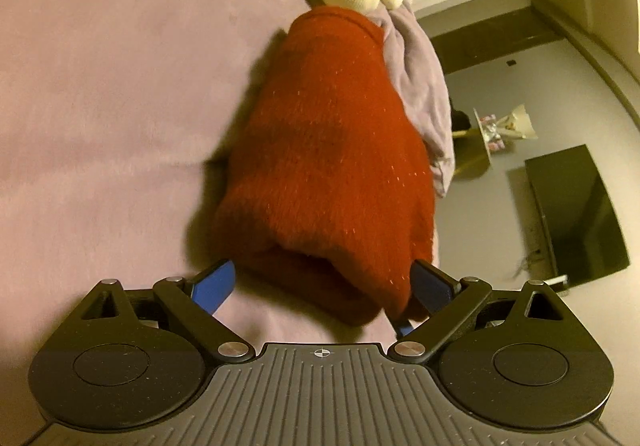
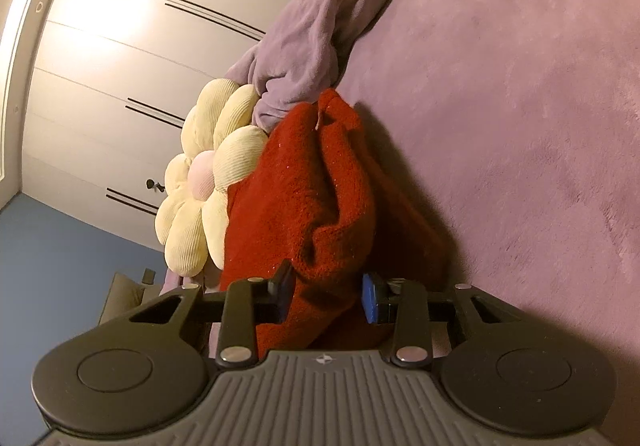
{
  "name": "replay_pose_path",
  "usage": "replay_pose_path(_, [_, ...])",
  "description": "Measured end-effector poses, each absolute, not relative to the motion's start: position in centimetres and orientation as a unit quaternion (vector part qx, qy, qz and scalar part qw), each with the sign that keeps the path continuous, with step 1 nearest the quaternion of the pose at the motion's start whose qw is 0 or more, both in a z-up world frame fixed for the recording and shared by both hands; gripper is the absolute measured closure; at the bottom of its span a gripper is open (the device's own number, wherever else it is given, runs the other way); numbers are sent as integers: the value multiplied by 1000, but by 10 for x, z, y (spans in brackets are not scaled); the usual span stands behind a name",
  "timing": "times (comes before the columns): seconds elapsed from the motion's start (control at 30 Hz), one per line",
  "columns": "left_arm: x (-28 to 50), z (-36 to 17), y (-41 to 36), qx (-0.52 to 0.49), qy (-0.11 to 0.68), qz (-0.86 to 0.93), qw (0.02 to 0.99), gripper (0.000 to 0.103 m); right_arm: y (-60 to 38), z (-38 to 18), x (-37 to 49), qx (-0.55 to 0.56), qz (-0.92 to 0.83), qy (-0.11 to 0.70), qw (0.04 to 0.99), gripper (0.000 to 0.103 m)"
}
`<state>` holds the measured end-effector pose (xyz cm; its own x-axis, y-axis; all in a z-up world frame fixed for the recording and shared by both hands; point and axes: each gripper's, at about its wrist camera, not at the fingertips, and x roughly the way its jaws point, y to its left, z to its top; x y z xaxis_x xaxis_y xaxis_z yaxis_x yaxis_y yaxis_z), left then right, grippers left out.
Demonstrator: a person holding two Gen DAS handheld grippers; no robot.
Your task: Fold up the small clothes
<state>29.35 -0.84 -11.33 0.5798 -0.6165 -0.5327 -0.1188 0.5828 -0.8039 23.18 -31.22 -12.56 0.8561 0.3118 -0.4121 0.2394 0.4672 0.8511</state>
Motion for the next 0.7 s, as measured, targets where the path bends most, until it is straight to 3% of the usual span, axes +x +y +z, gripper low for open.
replay_pose_path(0.23, [300,-113,0,-439,429,-148,775,5,-313,-133,238,518,12,276,810,78])
replay_pose_path(0.3, [300,-111,1,-433,428,-151,779,5,-314,-134,238,530,18,270,804,76])
replay_pose_path(0.37, [301,-112,0,-425,429,-151,783,5,-315,-135,241,537,25,270,799,68])
replay_pose_path(0.43, [301,-114,0,-426,432,-146,781,5,-315,-138,246,548,33,276,789,68])
replay_pose_path(0.5, [302,-114,1,-424,435,-142,782,5,-313,-142,252,556,42,285,780,74])
replay_pose_path(0.53, [302,-113,1,-418,435,-141,785,5,-312,-141,254,547,40,288,785,85])
replay_pose_path(0.57, [302,-110,1,-407,435,-138,791,5,-310,-132,254,510,29,292,808,91])
replay_pose_path(0.7, [305,-104,2,-358,439,-119,815,5,-285,-90,241,314,-26,262,912,92])
